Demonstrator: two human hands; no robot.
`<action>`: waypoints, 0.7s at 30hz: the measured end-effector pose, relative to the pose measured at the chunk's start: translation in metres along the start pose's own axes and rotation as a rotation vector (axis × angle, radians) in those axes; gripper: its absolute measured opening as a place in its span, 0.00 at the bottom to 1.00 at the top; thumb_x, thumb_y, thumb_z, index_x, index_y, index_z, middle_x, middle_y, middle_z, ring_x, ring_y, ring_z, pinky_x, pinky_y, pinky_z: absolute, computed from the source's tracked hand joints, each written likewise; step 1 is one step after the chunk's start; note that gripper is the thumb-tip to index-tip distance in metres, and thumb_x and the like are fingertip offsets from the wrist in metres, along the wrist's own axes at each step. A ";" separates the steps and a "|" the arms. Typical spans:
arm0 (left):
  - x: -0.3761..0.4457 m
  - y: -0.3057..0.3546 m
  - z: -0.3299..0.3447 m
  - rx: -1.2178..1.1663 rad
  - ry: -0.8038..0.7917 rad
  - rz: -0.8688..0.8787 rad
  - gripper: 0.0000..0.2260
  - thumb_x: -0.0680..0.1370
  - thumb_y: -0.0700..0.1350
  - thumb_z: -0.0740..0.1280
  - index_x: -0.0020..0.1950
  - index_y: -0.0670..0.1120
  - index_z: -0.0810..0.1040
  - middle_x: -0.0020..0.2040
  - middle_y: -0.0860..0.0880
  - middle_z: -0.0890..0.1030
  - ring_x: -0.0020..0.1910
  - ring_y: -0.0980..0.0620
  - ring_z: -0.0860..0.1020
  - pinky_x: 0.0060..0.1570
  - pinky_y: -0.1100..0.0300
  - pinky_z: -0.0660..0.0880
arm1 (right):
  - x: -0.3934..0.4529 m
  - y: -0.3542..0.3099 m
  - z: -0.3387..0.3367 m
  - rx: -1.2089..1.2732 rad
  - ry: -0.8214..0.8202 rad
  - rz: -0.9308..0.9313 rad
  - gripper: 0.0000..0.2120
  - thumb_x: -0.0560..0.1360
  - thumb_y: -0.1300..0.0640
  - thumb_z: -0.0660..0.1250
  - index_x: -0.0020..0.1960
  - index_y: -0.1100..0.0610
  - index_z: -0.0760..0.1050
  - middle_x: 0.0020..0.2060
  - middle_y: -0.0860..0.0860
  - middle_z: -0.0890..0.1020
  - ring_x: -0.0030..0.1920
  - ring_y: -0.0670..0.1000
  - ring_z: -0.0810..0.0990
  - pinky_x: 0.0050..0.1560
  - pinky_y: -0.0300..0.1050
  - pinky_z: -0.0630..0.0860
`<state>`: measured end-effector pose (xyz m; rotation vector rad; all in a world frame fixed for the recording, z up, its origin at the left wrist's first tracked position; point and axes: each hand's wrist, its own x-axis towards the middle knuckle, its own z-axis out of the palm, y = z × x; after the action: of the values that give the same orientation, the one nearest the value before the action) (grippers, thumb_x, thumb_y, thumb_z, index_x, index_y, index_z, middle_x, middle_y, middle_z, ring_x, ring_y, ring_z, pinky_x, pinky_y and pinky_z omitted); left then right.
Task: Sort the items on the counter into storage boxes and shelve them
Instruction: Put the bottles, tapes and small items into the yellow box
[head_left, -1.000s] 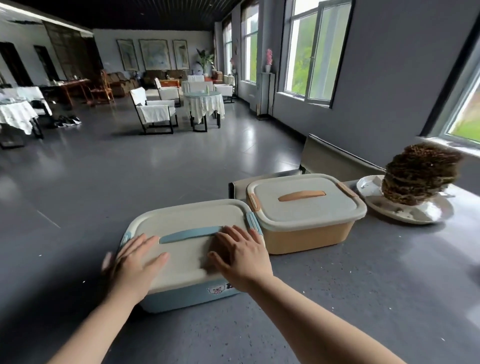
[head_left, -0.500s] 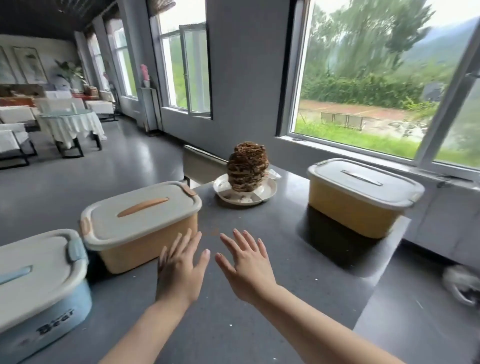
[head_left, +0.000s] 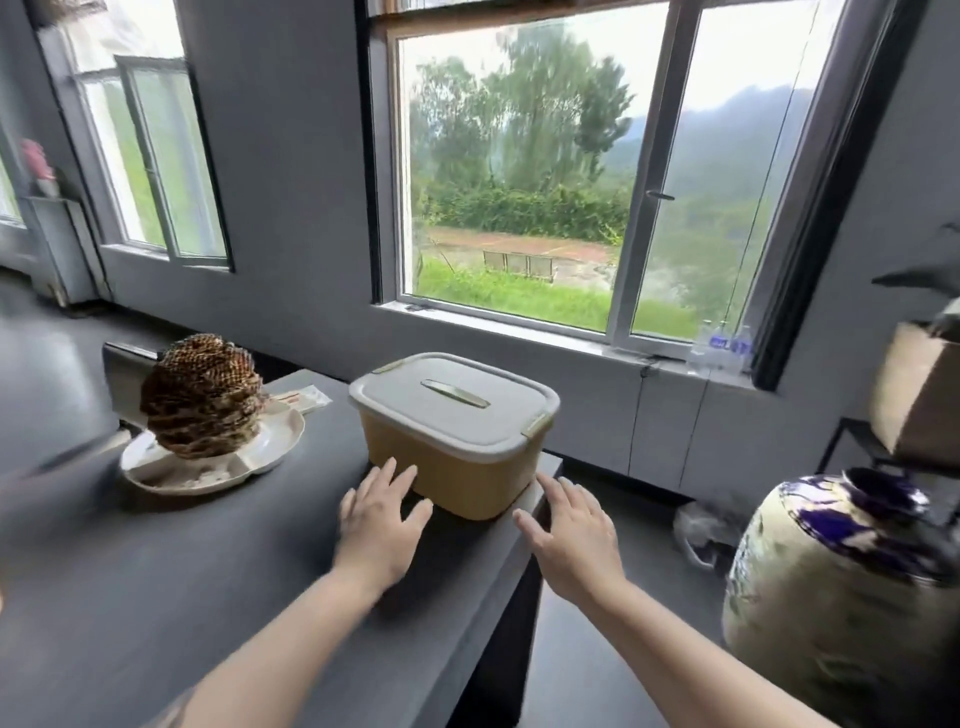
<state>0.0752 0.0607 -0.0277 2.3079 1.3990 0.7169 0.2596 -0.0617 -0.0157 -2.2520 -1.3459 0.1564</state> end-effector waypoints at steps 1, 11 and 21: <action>0.019 0.000 0.000 0.020 0.011 0.003 0.23 0.80 0.55 0.59 0.75 0.53 0.63 0.78 0.51 0.58 0.76 0.51 0.54 0.74 0.51 0.47 | 0.011 0.001 0.002 0.043 0.007 0.009 0.31 0.79 0.39 0.55 0.78 0.47 0.52 0.76 0.49 0.59 0.77 0.50 0.52 0.75 0.50 0.51; 0.233 -0.020 -0.009 0.201 0.060 -0.065 0.26 0.78 0.53 0.60 0.75 0.50 0.62 0.78 0.47 0.57 0.76 0.46 0.54 0.73 0.50 0.52 | 0.140 -0.010 0.040 0.773 0.032 0.316 0.53 0.72 0.39 0.69 0.77 0.54 0.33 0.78 0.54 0.44 0.77 0.56 0.49 0.75 0.57 0.55; 0.335 -0.049 0.043 0.333 -0.083 -0.390 0.21 0.78 0.56 0.53 0.66 0.48 0.68 0.67 0.42 0.70 0.65 0.41 0.67 0.63 0.49 0.61 | 0.176 0.004 0.078 0.824 0.102 0.287 0.53 0.69 0.50 0.74 0.77 0.48 0.37 0.76 0.49 0.54 0.74 0.50 0.57 0.74 0.52 0.58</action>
<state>0.1946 0.3801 -0.0080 2.1557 1.9725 0.2839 0.3246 0.1153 -0.0580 -1.6861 -0.6971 0.5713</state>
